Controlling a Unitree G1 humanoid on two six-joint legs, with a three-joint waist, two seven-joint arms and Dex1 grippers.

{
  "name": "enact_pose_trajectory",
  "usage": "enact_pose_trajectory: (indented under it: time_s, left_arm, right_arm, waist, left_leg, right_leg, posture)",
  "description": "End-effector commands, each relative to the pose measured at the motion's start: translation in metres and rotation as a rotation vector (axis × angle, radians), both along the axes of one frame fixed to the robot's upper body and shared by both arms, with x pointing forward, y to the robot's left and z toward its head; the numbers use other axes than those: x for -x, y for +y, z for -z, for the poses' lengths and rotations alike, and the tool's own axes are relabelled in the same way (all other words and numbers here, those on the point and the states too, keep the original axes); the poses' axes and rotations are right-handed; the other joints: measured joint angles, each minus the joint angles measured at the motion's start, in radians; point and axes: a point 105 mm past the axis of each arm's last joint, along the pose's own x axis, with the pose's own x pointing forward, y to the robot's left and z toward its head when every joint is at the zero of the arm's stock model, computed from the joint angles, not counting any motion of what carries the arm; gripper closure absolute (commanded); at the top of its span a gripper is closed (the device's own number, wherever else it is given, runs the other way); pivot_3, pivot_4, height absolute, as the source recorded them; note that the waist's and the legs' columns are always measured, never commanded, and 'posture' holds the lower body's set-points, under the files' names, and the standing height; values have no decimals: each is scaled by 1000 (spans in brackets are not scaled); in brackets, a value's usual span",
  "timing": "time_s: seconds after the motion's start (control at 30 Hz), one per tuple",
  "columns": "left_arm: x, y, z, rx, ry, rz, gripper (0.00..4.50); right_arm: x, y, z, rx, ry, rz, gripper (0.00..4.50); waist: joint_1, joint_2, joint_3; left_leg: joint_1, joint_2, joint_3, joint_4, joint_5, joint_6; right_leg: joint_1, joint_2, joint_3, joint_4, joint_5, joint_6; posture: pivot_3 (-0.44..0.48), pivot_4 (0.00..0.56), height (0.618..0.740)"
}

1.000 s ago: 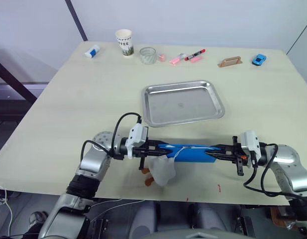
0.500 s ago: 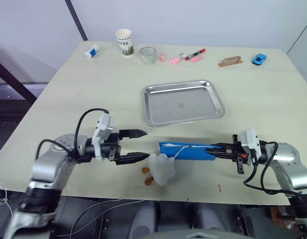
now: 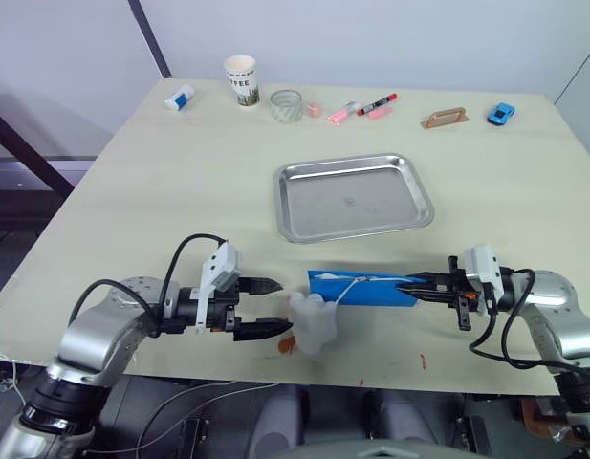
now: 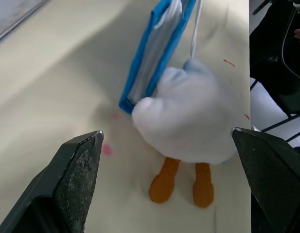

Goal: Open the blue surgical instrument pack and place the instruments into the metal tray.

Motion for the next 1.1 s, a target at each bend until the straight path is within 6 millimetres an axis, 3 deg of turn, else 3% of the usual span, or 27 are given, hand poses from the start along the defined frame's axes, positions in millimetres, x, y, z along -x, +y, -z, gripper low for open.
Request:
enact_pose_trajectory:
  time_s: [0.03,0.5,0.6,0.7,0.73,0.8,0.87,0.9,1.1]
  left_arm:
    - [6,-12,-4,14,-33,52,26]
    - [-1,-33,6,-27,-53,117,26]
    - [-4,-30,14,-63,-78,128,761]
    - [-4,-25,22,-85,-93,146,2365]
    - [-3,-24,24,-86,-92,151,2605]
    - [-2,-23,24,-80,-98,152,3533]
    - [3,-20,14,-27,-110,155,4252]
    - [6,-18,9,-1,-116,159,4427]
    - [10,-5,-24,95,-141,122,4427]
  right_arm:
    - [-2,-3,-5,17,-27,5,4500]
    - [-1,-1,-4,18,-21,1,4500]
    - [-1,-1,-5,17,-21,2,4500]
    - [0,-1,-4,17,-18,2,4500]
    - [0,-1,-4,17,-17,2,4500]
    - [0,-1,-4,17,-15,2,4500]
    - [-1,-1,-3,18,-14,3,4500]
    - [-1,-2,-3,19,-14,4,4500]
    - [-3,-4,-1,26,-14,8,4500]
  waist:
    - [0,0,0]
    - [-1,0,0]
    - [-1,0,0]
    - [0,0,0]
    - [0,0,0]
    - [-1,0,0]
    - [-2,0,0]
    - [-2,0,0]
    - [0,0,0]
  left_leg:
    - [0,0,0,0,0,0]
    - [0,0,0,0,0,0]
    - [0,0,0,0,0,0]
    - [0,0,0,0,0,0]
    - [0,0,0,0,0,0]
    - [0,0,0,0,0,0]
    - [0,0,0,0,0,0]
    - [0,0,0,0,0,0]
    - [0,0,0,0,0,0]
  right_leg:
    - [0,0,0,0,0,0]
    - [0,0,0,0,0,0]
    - [0,0,0,0,0,0]
    - [0,0,0,0,0,0]
    - [0,0,0,0,0,0]
    - [0,0,0,0,0,0]
    - [0,0,0,0,0,0]
    - [0,0,0,0,0,0]
    - [0,0,0,0,0,0]
  posture:
    - [0,150,740]
    - [0,150,740]
    - [0,150,740]
    - [0,150,740]
    - [0,150,740]
    - [0,150,740]
    - [0,150,740]
    - [0,150,740]
    - [0,150,740]
